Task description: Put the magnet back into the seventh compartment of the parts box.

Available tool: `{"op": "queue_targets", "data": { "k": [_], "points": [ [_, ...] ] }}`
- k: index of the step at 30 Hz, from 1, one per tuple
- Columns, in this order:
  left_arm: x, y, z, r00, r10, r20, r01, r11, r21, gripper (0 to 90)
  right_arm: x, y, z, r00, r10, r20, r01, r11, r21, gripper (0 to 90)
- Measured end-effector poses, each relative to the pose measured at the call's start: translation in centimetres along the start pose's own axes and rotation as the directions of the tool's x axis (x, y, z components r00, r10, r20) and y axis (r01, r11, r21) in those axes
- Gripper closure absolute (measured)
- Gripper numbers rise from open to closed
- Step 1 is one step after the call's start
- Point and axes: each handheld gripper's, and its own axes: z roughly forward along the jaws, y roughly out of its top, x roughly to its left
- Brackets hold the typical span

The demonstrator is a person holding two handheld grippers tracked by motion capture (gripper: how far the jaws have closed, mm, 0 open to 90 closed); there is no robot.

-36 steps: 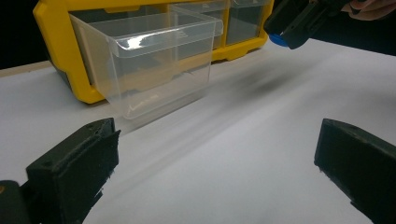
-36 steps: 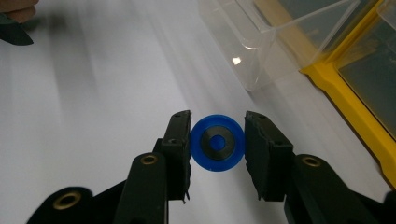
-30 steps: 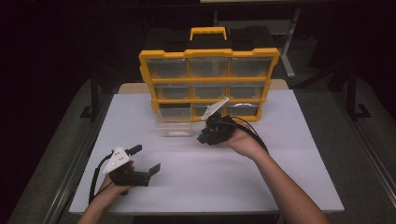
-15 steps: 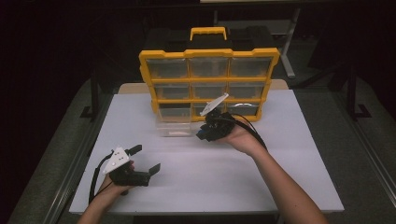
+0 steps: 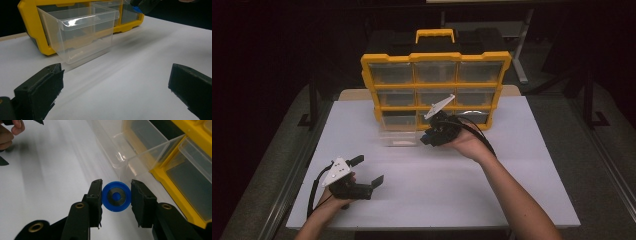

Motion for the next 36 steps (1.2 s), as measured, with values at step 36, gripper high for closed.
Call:
{"op": "queue_targets", "data": {
  "k": [36],
  "points": [
    [0.2,-0.1,-0.2,0.9996,0.029,-0.005,-0.029,0.9995,0.016,0.0,-1.9,2.9,1.0,0.9992,0.037,-0.011,-0.038,0.999,-0.022,61.5]
  ]
}}
